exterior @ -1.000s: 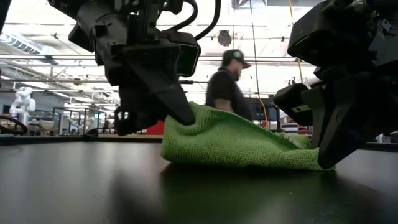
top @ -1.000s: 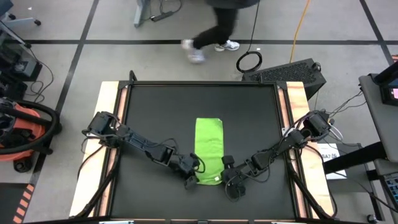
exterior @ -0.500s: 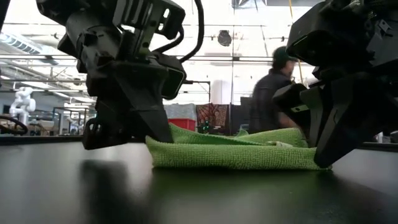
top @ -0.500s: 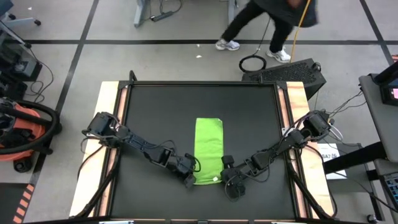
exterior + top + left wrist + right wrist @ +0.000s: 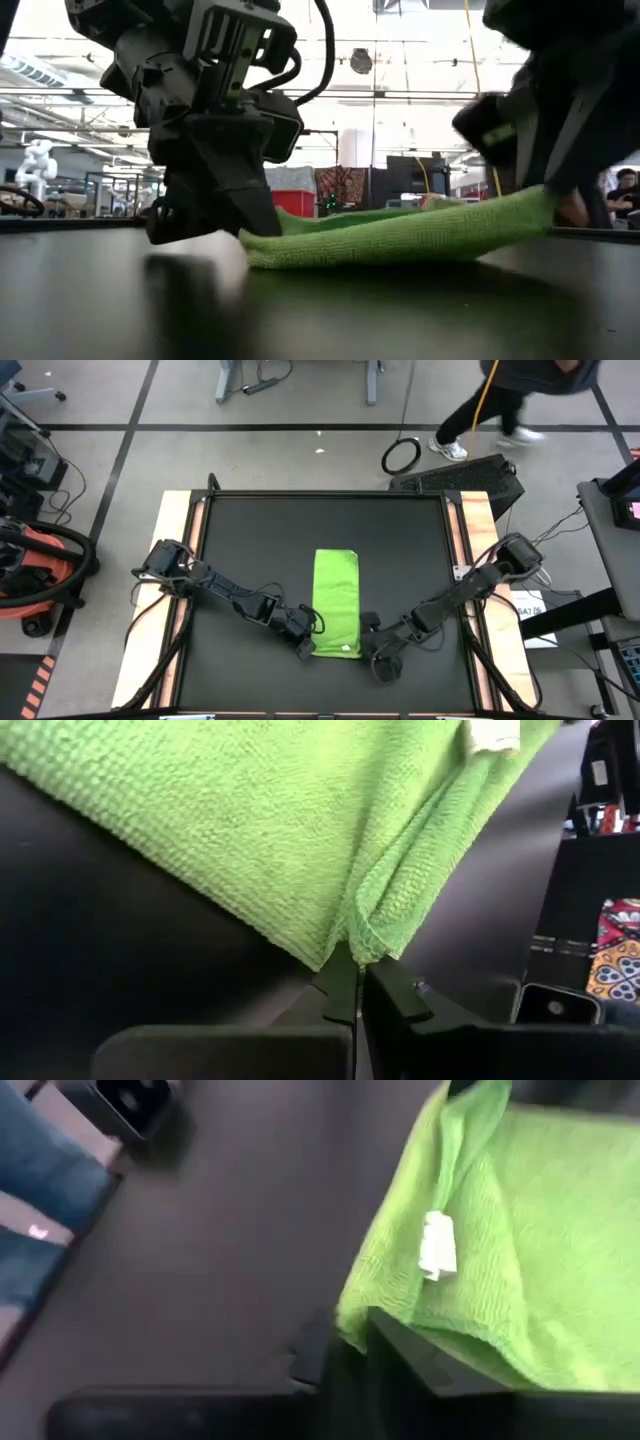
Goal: Roll towel
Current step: Roll the green microfiber towel
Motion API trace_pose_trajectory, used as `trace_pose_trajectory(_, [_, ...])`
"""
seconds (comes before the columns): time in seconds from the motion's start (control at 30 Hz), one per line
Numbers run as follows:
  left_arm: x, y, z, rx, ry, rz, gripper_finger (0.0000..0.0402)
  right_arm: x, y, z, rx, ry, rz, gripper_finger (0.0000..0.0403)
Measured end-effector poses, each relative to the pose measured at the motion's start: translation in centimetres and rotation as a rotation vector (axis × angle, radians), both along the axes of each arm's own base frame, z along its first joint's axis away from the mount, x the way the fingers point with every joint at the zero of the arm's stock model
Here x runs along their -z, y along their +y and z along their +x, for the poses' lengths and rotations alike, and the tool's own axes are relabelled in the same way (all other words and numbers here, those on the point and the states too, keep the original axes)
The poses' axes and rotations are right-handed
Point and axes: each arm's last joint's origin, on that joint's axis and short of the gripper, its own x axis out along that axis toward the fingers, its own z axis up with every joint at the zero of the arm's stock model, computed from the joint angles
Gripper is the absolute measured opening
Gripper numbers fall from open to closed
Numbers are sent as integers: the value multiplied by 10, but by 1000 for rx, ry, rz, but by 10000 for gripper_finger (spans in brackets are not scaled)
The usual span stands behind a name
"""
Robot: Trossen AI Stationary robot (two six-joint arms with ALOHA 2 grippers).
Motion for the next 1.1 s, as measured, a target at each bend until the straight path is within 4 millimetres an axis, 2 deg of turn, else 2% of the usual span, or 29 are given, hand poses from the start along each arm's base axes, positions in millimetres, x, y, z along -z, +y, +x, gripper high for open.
trace_pose_trajectory(0.2, [-1, 6, 3, 21, -13, -15, 8, -17, -1, -8, 19, -50, -47, 145])
trace_pose_trajectory(0.37, [-1, 12, 5, 17, -13, -23, 8, -18, 1, -6, -37, -107, -104, 184])
trace_pose_trajectory(0.77, [-1, 14, 5, 16, -1, -37, 8, 8, 10, 7, -116, -145, -137, 175])
trace_pose_trajectory(1.1, [9, 10, 11, 36, 0, -131, 8, 37, 10, 11, -71, -57, -142, 167])
